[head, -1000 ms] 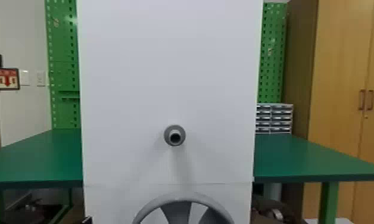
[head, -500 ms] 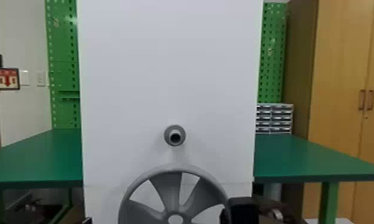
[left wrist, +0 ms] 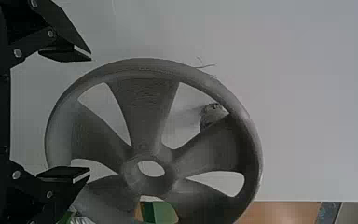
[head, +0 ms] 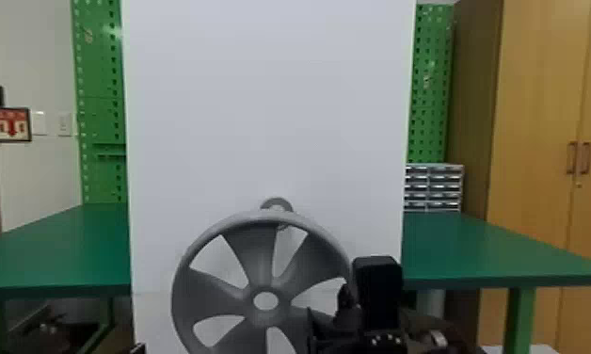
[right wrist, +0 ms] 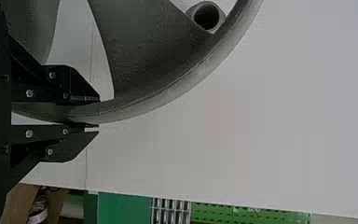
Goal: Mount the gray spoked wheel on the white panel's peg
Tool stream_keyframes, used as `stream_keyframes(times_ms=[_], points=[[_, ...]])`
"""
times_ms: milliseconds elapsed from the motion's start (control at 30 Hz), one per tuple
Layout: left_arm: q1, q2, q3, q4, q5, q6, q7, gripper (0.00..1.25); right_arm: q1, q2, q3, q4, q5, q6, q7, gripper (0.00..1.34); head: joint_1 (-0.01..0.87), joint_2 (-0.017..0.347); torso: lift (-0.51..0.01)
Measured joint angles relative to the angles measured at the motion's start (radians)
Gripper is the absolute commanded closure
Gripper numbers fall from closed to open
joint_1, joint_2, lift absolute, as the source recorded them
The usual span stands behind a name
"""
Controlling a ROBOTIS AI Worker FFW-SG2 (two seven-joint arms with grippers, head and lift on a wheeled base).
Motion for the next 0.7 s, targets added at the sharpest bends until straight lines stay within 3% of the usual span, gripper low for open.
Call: stream_keyframes(times_ms=[700], points=[[0.004, 0.013, -0.001, 0.000, 0.006, 0.000, 0.000, 0.39, -0.100, 0.007, -0.040, -0.074, -0.150, 0.123, -0.033, 1.31, 0.123, -0.008, -0.406]])
